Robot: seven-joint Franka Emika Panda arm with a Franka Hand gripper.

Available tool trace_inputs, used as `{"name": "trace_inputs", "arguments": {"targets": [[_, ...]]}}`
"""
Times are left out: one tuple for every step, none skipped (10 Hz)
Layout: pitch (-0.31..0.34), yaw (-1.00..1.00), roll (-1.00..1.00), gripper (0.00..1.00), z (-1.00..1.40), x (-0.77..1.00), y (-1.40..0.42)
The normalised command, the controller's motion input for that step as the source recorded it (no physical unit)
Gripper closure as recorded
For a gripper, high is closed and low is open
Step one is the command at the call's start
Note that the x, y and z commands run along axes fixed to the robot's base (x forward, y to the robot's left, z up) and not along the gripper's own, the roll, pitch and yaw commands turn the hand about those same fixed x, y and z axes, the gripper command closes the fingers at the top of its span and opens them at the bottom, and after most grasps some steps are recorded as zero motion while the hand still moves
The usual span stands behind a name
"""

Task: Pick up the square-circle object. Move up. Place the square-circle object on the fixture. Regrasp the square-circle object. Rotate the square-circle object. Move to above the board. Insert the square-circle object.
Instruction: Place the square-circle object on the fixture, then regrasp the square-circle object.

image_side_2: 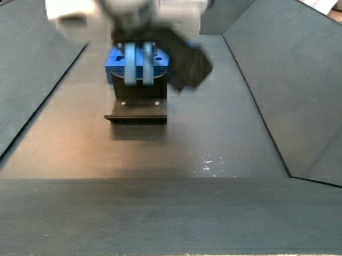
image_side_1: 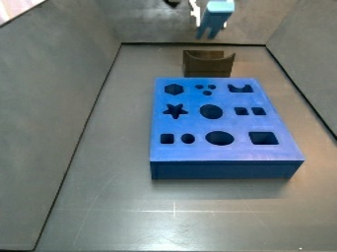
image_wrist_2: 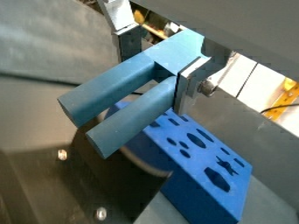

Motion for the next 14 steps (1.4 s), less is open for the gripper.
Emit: {"name": "trace_inputs", "arguments": {"targets": [[0.179, -0.21, -0.42, 1.00, -1.00, 0.16, 0.14], [0.130, -0.23, -0.28, 1.00, -1.00, 0.18, 0.14], [0.062, -0.23, -0.19, 1.00, -0.95, 0.18, 0.13], [0.037, -0.22, -0.17, 1.00, -0.80, 0.16, 0.12], [-0.006, -0.18, -0.15, 1.00, -0.45, 0.11, 0.08], [-0.021, -0.16, -0.14, 1.00, -0.32, 0.10, 0.07], [-0.050, -0.12, -0.10, 1.00, -0.19, 0.08, 0.05], [-0.054, -0.09, -0.09, 1.00, -0.19, 0.07, 0.05], [-0.054, -0.07, -0.09, 1.00, -0.19, 0.07, 0.05], [-0.054, -0.05, -0.09, 1.00, -0.19, 0.07, 0.05], [0.000, 0.00, 0.00, 0.00, 0.00, 0.00, 0.00], [-0.024, -0.05, 0.03, 0.00, 1.00, 0.00, 0.00], [-0.024, -0.05, 0.04, 0.00, 1.00, 0.00, 0.00], [-0.019, -0.03, 0.05, 0.00, 1.00, -0.02, 0.01]]}}
